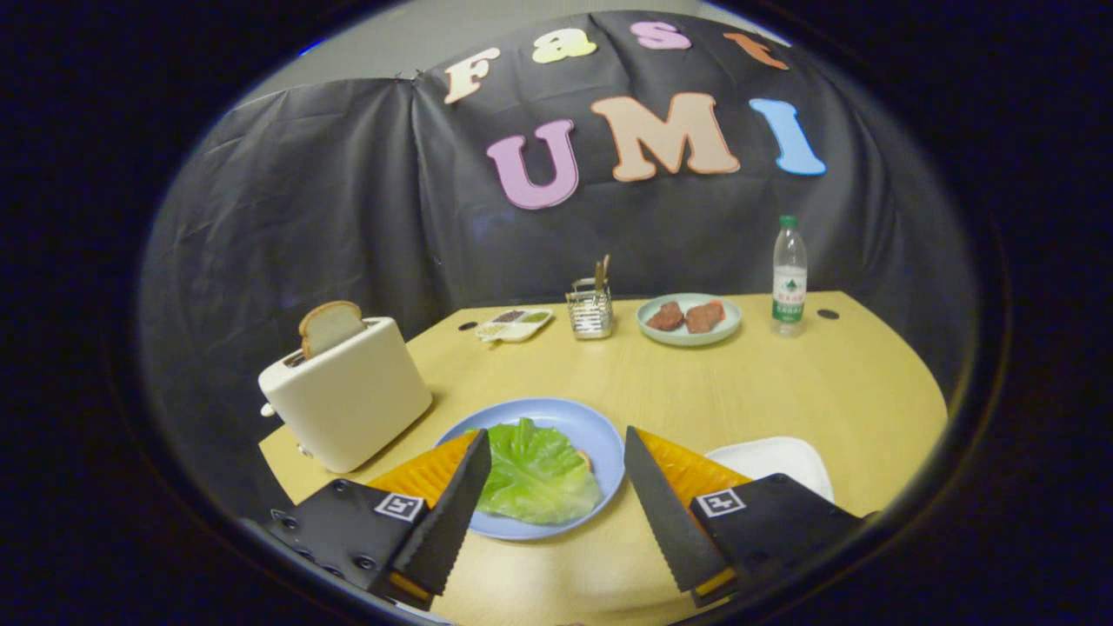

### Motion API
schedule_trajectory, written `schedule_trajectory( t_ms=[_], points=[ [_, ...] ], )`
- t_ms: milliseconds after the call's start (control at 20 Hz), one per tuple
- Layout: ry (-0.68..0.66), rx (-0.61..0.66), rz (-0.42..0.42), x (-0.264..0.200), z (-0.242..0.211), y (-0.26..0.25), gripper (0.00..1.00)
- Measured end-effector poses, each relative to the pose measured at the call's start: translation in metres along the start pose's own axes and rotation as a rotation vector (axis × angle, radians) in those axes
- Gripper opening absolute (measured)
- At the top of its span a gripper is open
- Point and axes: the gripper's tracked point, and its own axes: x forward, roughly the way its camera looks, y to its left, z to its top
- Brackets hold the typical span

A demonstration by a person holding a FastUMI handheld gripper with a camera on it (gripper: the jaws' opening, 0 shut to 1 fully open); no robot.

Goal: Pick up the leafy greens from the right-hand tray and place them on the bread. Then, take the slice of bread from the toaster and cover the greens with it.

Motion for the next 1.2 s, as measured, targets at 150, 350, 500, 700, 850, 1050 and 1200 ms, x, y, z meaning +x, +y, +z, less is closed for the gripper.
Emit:
schedule_trajectory(
  t_ms=[150, 350, 500, 700, 850, 1050, 1200],
  points=[
    [-0.065, -0.051, 0.005, -0.023, 0.035, 0.012, 0.97],
    [-0.108, -0.087, 0.057, -0.046, 0.068, 0.042, 0.97],
    [-0.137, -0.092, 0.085, -0.056, 0.090, 0.063, 0.97],
    [-0.172, -0.088, 0.133, -0.064, 0.116, 0.095, 0.97],
    [-0.169, -0.083, 0.182, -0.061, 0.130, 0.122, 0.97],
    [-0.138, -0.045, 0.252, -0.045, 0.138, 0.159, 0.97],
    [-0.092, -0.012, 0.292, -0.028, 0.133, 0.183, 0.97]
  ],
)
